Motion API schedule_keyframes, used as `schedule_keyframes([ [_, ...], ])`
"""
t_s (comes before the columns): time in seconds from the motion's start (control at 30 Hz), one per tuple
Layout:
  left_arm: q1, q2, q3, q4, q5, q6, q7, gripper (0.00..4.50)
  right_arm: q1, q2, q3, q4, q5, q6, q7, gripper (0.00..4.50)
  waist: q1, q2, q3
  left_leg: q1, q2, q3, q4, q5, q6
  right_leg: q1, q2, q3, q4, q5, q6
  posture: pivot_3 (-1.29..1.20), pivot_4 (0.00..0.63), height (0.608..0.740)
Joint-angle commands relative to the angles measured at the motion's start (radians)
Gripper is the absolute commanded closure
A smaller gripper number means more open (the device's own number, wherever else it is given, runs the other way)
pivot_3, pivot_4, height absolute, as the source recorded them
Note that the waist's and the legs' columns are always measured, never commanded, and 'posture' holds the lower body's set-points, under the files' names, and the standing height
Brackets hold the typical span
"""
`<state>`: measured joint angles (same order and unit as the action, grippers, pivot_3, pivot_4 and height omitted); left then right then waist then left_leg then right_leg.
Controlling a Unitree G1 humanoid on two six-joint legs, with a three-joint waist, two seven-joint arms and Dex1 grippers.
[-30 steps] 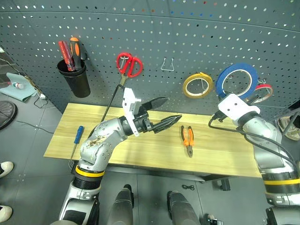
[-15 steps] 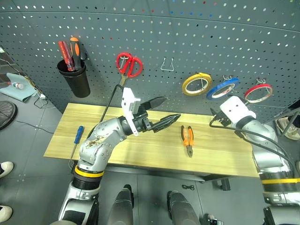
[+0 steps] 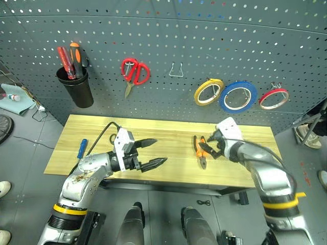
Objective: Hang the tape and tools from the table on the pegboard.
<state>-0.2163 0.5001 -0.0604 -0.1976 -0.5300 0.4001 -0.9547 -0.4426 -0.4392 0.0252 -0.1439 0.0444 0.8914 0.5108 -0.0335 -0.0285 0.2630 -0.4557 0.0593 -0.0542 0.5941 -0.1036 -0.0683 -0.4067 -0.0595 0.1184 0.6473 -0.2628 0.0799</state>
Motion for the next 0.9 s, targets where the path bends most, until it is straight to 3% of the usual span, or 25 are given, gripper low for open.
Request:
schedule_keyframes([
  [0.03, 0.030, 0.012, 0.020, -0.046, 0.000, -0.016, 0.002, 0.00, -0.084, 0.050, -0.045, 0.140, 0.018, 0.114, -0.070, 0.04, 0.010, 0.000, 0.000, 0.000, 0.001, 0.000, 0.000, 0.000, 0.000, 0.000, 0.000, 0.000, 0.000, 0.000, 0.000, 0.12, 0.284, 0.740],
  [0.4, 0.141, 0.028, 0.051, -0.176, -0.037, 0.039, 0.058, 0.00, -0.290, 0.109, -0.056, 0.637, 0.004, 0.013, -0.175, 0.04, 0.030, 0.001, 0.008, -0.002, 0.001, 0.000, -0.004, -0.001, 0.001, -0.003, 0.000, -0.001, 0.000, 0.000, 0.000, 0.18, 0.306, 0.740],
  [0.9, 0.170, 0.046, 0.122, -0.244, -0.091, 0.089, 0.120, 0.00, -0.388, 0.136, -0.043, 0.925, 0.001, -0.109, -0.191, 0.04, 0.046, 0.001, 0.039, -0.005, 0.001, 0.001, -0.004, -0.001, 0.001, -0.008, 0.001, 0.000, 0.000, -0.002, 0.003, 0.24, 0.359, 0.740],
])
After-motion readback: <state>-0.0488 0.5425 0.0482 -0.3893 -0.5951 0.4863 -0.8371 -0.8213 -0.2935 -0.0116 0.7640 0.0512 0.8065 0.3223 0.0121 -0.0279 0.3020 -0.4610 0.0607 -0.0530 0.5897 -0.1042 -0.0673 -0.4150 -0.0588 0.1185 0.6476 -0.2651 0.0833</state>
